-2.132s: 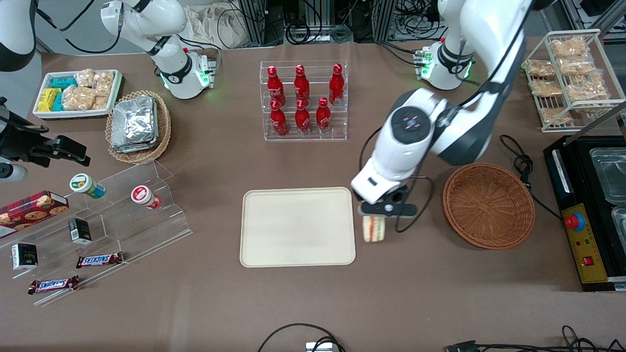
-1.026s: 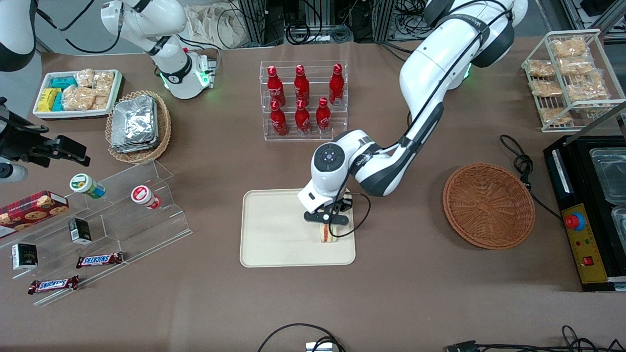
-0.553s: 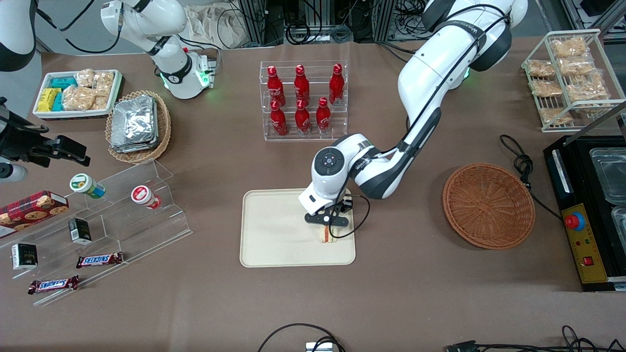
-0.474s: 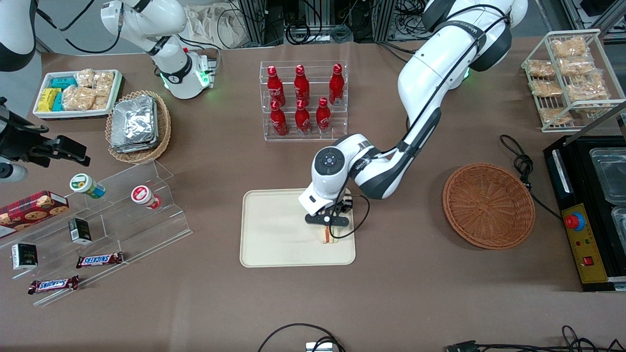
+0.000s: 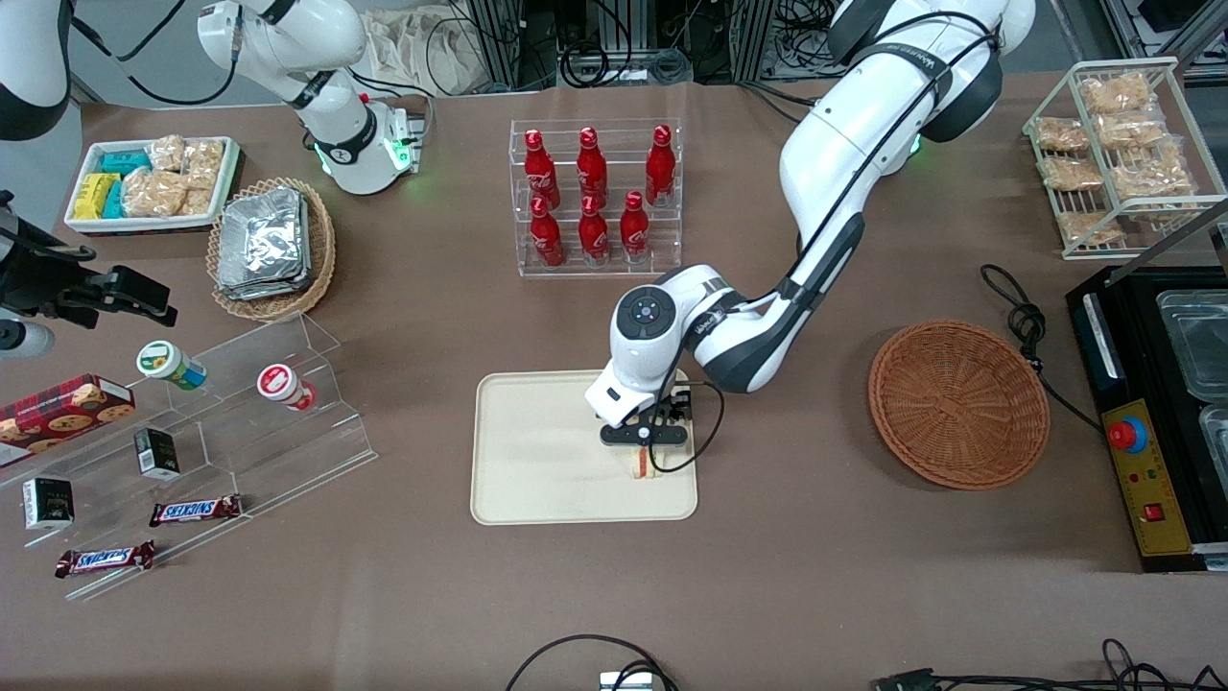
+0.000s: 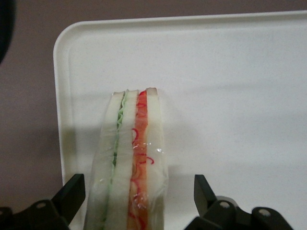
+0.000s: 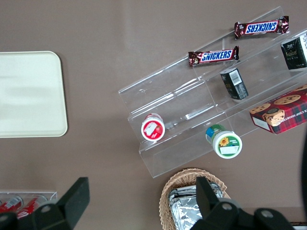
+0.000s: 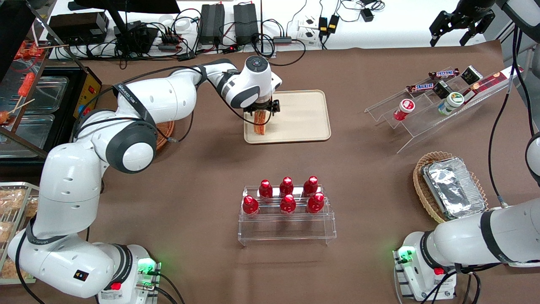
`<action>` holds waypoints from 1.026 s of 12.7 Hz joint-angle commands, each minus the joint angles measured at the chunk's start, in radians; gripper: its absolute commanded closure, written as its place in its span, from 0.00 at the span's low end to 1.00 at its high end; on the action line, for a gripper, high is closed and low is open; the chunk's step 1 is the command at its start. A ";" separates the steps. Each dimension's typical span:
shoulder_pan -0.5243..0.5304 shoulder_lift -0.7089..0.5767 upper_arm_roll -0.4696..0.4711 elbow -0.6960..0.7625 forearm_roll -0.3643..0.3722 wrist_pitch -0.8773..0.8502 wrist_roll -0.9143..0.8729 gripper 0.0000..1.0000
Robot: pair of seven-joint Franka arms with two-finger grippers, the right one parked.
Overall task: Place sandwich from basket to tray
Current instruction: 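Lower the sandwich onto the tray and open the left gripper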
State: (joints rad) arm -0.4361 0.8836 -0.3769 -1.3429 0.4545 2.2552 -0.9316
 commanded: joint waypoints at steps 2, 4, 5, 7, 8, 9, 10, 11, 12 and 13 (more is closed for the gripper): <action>0.004 -0.057 0.009 0.024 0.016 -0.074 -0.072 0.00; 0.007 -0.096 0.022 0.030 0.016 -0.118 -0.073 0.00; 0.007 -0.121 0.039 0.030 0.010 -0.147 -0.073 0.00; 0.014 -0.173 0.061 0.030 0.009 -0.195 -0.073 0.00; 0.033 -0.198 0.062 0.030 0.007 -0.233 -0.067 0.00; 0.052 -0.224 0.062 0.030 0.006 -0.265 -0.055 0.00; 0.086 -0.248 0.058 0.030 0.004 -0.276 -0.049 0.00; 0.102 -0.276 0.058 0.024 0.001 -0.281 -0.044 0.00; 0.108 -0.299 0.059 0.021 -0.005 -0.299 -0.039 0.00; 0.122 -0.319 0.061 0.022 -0.004 -0.330 -0.039 0.00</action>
State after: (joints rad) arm -0.3299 0.6201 -0.3131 -1.2985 0.4539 1.9747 -0.9751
